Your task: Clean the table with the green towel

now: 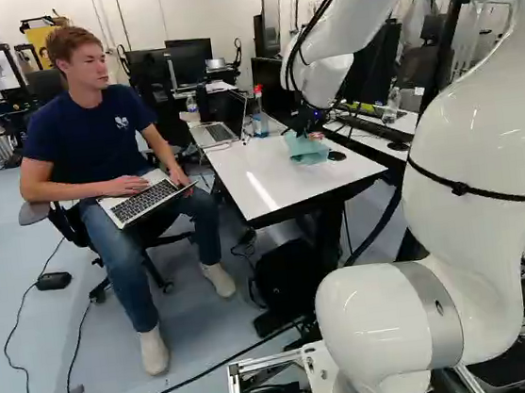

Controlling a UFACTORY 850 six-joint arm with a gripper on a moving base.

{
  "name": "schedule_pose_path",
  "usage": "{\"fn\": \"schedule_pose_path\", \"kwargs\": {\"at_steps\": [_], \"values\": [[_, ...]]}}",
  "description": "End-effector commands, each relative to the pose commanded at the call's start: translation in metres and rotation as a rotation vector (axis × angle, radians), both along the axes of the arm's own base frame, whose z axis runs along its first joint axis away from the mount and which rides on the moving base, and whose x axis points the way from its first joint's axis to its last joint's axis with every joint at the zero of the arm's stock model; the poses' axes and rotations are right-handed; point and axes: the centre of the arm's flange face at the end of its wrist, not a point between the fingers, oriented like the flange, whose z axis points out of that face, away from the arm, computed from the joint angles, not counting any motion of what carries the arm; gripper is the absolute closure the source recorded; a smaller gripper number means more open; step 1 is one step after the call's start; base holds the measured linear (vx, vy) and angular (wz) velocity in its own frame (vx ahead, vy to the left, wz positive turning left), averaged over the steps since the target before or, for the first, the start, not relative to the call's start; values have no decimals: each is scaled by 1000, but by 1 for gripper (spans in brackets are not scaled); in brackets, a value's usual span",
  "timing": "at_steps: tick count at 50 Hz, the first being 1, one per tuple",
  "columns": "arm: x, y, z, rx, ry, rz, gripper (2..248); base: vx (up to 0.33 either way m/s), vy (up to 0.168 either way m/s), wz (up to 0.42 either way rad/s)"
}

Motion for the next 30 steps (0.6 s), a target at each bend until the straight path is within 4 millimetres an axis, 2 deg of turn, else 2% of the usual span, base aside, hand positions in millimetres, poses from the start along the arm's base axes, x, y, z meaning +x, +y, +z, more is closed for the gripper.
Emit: {"fn": "schedule_pose_path", "kwargs": {"at_steps": [30], "values": [[19, -24, 0, -1, -3, -40, 214, 0, 0, 0]]}}
